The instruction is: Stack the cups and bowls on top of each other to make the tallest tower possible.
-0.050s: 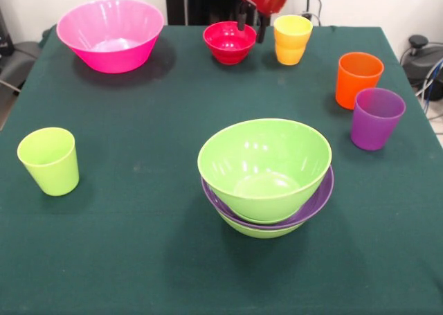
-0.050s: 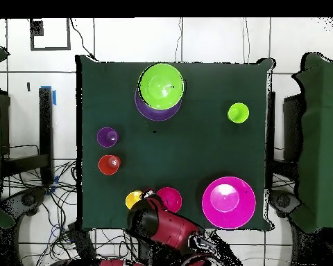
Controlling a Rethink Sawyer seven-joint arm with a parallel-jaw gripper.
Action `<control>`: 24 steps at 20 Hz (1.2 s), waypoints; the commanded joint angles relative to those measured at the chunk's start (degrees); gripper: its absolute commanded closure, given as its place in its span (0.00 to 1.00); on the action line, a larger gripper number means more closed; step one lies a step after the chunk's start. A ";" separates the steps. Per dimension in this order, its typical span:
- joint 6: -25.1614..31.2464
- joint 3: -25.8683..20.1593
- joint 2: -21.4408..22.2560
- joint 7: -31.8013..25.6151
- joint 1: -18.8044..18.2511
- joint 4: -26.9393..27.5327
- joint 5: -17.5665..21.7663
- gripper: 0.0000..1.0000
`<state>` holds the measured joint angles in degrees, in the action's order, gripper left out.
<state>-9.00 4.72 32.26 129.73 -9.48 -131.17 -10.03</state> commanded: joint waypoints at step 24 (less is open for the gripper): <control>-8.90 -7.49 -7.52 9.97 -3.20 1.21 2.87 0.00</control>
<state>-19.52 3.37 22.48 129.73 -11.08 -131.37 -8.46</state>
